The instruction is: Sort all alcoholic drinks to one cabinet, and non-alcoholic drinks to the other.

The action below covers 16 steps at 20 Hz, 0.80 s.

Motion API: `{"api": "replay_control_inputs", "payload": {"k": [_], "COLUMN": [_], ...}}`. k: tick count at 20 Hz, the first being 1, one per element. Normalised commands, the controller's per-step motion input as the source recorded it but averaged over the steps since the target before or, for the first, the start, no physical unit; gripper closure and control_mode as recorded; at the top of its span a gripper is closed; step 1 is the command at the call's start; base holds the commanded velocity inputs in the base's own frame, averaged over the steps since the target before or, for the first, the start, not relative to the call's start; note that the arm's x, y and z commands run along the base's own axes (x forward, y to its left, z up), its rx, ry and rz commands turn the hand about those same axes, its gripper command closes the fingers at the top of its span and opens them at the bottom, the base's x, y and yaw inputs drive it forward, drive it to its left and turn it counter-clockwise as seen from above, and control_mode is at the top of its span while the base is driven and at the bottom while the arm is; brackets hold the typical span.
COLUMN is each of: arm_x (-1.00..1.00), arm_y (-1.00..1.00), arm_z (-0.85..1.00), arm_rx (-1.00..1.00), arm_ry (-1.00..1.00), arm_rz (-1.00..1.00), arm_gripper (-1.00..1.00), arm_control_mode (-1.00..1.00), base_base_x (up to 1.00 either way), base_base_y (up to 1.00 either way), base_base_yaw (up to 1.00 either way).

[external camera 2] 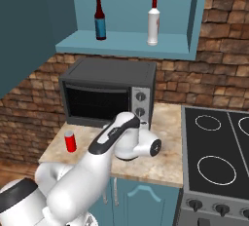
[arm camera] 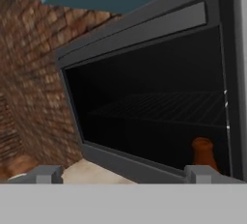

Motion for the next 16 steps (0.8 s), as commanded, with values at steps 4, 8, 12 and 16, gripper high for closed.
{"api": "replay_control_inputs", "payload": {"k": [4, 8, 12, 16], "arm_x": [0.22, 0.21, 0.23, 0.24], "arm_y": [0.00, 0.00, -0.01, -0.06], "arm_z": [-0.11, -0.13, -0.15, -0.14], "arm_rx": [0.00, 0.00, 0.00, 0.00], "arm_ry": [-0.01, 0.00, 0.00, 0.00], "arm_rz": [0.00, 0.00, 0.00, 0.00], "arm_gripper": [-1.00, -1.00, -1.00, -1.00], "arm_control_mode": [-1.00, -1.00, -1.00, -1.00], "base_base_x": [0.00, 0.00, 0.00, 0.00], "base_base_y": [0.00, 0.00, 0.00, 0.00], "base_base_yaw": [0.00, 0.00, 0.00, 0.00]}}
